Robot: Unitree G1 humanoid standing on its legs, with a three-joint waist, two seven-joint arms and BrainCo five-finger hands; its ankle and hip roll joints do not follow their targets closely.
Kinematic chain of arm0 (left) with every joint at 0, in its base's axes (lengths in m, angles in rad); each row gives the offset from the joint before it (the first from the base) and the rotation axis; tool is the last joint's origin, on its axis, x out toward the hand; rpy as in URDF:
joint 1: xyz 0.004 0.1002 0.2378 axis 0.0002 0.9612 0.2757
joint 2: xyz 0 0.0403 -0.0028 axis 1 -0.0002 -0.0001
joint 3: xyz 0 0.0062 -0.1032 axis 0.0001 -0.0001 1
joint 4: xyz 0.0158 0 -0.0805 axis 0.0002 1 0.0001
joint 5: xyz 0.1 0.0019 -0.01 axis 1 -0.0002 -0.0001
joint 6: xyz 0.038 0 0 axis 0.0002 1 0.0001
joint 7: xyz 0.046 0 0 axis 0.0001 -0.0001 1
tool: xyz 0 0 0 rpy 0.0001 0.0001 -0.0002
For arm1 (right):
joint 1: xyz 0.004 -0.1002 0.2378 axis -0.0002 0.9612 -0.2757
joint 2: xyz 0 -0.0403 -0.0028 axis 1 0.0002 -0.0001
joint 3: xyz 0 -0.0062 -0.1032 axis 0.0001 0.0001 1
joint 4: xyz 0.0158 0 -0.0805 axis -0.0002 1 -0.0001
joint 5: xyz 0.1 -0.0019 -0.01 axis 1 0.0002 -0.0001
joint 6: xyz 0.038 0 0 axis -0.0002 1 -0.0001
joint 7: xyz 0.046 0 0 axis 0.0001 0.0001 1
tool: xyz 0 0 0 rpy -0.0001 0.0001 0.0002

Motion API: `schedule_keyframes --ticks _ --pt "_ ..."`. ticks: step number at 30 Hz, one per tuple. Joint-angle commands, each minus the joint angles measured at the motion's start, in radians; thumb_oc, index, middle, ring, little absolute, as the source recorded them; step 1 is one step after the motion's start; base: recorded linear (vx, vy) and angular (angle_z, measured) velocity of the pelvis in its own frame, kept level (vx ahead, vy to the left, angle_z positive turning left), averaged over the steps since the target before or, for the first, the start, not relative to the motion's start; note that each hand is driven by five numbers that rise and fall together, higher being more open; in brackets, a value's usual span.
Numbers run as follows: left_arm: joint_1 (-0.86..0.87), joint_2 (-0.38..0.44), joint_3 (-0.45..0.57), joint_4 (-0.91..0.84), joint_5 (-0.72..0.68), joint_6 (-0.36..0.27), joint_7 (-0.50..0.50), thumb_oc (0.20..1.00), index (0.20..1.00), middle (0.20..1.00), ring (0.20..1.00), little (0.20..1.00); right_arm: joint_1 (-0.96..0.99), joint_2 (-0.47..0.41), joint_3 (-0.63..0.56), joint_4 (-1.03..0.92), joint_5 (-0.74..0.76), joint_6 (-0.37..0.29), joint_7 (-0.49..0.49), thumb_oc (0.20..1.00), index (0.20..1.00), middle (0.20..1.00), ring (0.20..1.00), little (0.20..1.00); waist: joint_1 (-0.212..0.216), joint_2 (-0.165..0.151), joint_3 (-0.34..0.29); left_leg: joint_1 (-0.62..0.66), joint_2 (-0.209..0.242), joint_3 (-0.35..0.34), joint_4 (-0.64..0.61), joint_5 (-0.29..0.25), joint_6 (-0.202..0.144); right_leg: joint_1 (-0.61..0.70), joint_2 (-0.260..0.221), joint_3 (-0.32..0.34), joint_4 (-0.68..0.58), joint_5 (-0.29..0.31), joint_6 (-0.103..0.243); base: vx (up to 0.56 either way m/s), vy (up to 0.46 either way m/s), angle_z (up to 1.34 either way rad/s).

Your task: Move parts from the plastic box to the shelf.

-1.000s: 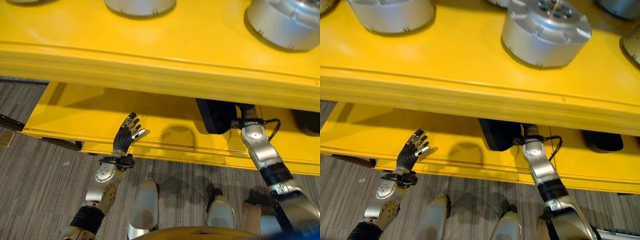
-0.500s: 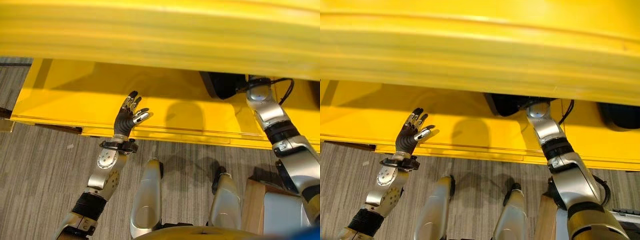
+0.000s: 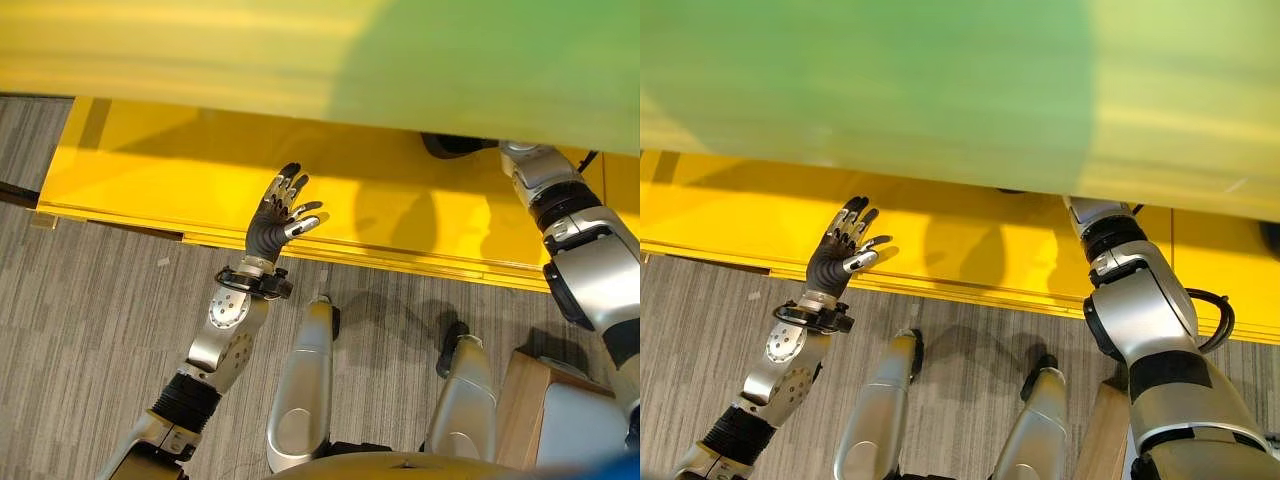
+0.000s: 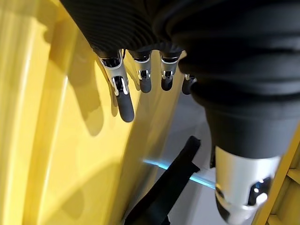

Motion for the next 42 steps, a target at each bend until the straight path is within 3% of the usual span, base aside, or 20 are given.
schedule_keyframes --ticks 1,18,27,42 --pt "0.047 0.026 -0.079 0.026 -0.019 0.044 0.033 1.0 1.0 1.0 1.0 1.0 -0.083 -0.032 -0.018 0.077 0.036 -0.008 -0.016 0.2 0.2 0.2 0.2 0.2 0.019 -0.008 -0.032 -0.015 -0.004 -0.05 0.021 -0.017 0.0 -0.008 0.054 0.011 0.15 -0.083 -0.075 0.08 -0.03 0.03" --pt "0.025 0.02 -0.091 0.032 -0.013 0.039 0.051 1.0 1.0 1.0 1.0 1.0 -0.038 -0.028 -0.025 0.188 -0.001 0.026 -0.011 0.2 0.2 0.2 0.2 0.2 0.013 -0.004 -0.016 -0.042 -0.008 -0.054 0.05 -0.023 0.0 -0.042 0.059 0.021 0.191 -0.098 -0.082 0.0 -0.001 0.0" --pt "0.023 0.014 -0.09 0.044 -0.016 0.038 0.042 1.0 1.0 1.0 1.0 1.0 0.027 -0.056 -0.058 0.19 -0.025 0.04 -0.008 0.2 0.2 0.2 0.2 0.2 0.002 -0.001 -0.012 -0.087 -0.012 -0.05 0.142 -0.05 -0.004 -0.094 0.064 0.043 0.275 -0.128 -0.091 -0.05 0.004 0.01" --pt "0.086 0.065 -0.107 0.022 -0.036 0.058 0.002 1.0 1.0 1.0 1.0 1.0 0.033 -0.072 -0.017 0.247 -0.143 0.071 0.012 0.2 0.2 0.2 0.2 0.2 -0.01 0.0 -0.054 -0.175 0.007 -0.057 0.243 -0.077 -0.007 -0.2 0.088 0.067 0.369 -0.156 -0.097 -0.05 0.007 -0.07"
